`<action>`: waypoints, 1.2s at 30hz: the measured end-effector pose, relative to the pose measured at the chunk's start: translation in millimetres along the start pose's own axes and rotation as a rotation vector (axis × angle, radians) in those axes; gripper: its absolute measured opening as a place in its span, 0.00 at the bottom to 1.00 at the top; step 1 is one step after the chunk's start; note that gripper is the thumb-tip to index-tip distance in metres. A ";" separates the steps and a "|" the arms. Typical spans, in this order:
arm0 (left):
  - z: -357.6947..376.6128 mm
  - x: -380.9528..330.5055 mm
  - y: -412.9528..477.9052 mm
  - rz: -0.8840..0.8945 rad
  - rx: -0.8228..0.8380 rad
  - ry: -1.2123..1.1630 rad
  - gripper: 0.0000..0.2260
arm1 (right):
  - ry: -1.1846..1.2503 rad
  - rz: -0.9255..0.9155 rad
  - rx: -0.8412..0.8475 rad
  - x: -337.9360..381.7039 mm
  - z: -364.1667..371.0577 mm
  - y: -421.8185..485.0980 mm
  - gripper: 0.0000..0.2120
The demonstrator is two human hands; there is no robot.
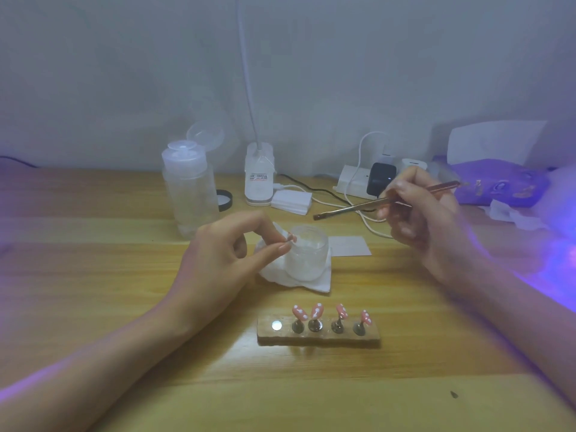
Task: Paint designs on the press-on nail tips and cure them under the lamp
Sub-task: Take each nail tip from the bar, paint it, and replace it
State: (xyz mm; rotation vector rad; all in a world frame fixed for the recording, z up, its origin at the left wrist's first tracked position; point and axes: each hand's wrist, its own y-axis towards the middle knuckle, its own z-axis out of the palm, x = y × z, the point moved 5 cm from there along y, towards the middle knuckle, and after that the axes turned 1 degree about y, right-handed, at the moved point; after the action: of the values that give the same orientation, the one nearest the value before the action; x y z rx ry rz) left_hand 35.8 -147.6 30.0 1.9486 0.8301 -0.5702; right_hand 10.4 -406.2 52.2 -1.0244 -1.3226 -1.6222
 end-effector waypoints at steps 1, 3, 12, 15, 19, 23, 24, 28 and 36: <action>-0.2 -0.2 0.1 0.000 -0.003 -0.002 0.13 | -0.043 -0.044 0.046 2.2 3.3 -0.8 0.07; -0.6 0.2 0.0 -0.004 -0.006 -0.009 0.14 | -0.113 -0.143 0.104 5.2 7.7 -3.6 0.03; 0.4 -2.6 0.5 0.027 -0.001 -0.001 0.12 | -0.132 -0.240 0.129 10.5 3.4 -6.4 0.08; -0.1 -1.6 0.6 0.020 -0.001 0.004 0.12 | -0.107 -0.212 0.073 10.1 -2.5 -5.1 0.10; 0.3 -2.7 1.2 0.022 0.004 0.019 0.09 | 0.048 -0.038 -0.038 -3.1 -3.9 -0.3 0.09; 0.3 -2.8 1.4 0.024 0.009 0.009 0.09 | 0.201 0.096 -0.086 -17.2 8.4 -5.0 0.09; 0.5 -2.5 1.8 0.021 0.008 0.010 0.10 | 0.230 0.109 -0.105 -18.5 9.6 -6.2 0.10; 1.5 -0.5 2.6 -0.005 0.003 0.018 0.09 | 0.291 0.162 -0.103 -22.4 14.9 -9.9 0.08; 2.2 -5.6 3.1 0.000 0.027 0.066 0.07 | 0.284 0.214 -0.131 -27.3 14.6 -11.5 0.07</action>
State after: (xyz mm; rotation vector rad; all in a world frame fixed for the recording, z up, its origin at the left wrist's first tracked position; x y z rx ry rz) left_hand 34.3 -152.5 34.4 2.0014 0.8678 -0.5225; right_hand 11.1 -387.9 24.7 -0.9364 -0.8984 -1.6356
